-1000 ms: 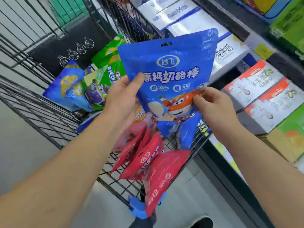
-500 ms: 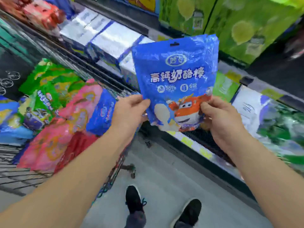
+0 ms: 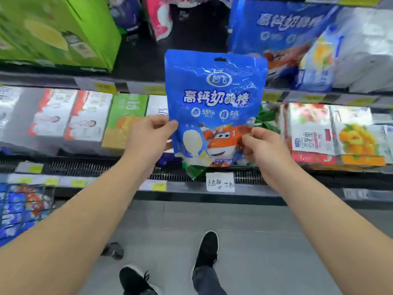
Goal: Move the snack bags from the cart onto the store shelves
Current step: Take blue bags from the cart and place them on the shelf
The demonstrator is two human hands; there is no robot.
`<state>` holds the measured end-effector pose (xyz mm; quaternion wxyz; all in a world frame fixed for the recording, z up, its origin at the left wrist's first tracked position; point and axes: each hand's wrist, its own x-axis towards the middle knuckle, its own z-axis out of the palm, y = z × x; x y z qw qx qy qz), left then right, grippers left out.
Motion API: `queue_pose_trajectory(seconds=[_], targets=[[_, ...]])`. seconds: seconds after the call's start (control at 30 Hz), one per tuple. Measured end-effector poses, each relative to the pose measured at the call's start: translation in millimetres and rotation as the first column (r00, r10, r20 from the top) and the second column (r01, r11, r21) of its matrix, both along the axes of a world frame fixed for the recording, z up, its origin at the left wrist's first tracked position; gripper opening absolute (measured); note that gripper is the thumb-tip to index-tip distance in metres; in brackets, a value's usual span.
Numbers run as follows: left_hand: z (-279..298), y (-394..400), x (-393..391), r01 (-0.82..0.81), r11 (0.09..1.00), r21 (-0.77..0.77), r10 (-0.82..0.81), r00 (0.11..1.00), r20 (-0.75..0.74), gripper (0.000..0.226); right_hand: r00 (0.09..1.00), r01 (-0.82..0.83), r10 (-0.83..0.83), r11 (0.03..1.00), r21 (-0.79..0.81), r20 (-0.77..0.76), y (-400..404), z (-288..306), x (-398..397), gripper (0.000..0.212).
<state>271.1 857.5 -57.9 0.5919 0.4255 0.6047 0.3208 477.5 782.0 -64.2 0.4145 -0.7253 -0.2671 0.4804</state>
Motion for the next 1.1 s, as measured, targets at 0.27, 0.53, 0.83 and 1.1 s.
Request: queue_pose_trajectory(seconds=[0.27, 0.53, 0.83, 1.1], targets=[[11.0, 35.0, 127.3, 0.134, 0.989, 0.070, -0.130, 0.990, -0.057, 0.015, 0.944, 0.138, -0.162, 0.985, 0.104, 0.288, 9.3, 1.8, 109.1, 0.015], [31.1, 80.0, 167.5, 0.066, 0.984, 0.163, -0.062, 0.998, -0.026, 0.017, 0.883, 0.158, -0.212, 0.974, 0.159, 0.419, 72.6, 30.1, 142.1, 0.023], [25.3, 94.2, 175.6, 0.094, 0.991, 0.097, -0.087, 0.994, -0.070, 0.016, 0.975, 0.192, -0.211, 0.958, 0.212, 0.068, 88.7, 16.3, 143.7, 0.016], [26.1, 107.3, 181.5, 0.041, 0.983, 0.180, -0.019, 0.992, -0.123, 0.023, 0.991, 0.132, -0.133, 0.955, 0.265, -0.012, 101.7, 19.5, 141.9, 0.052]])
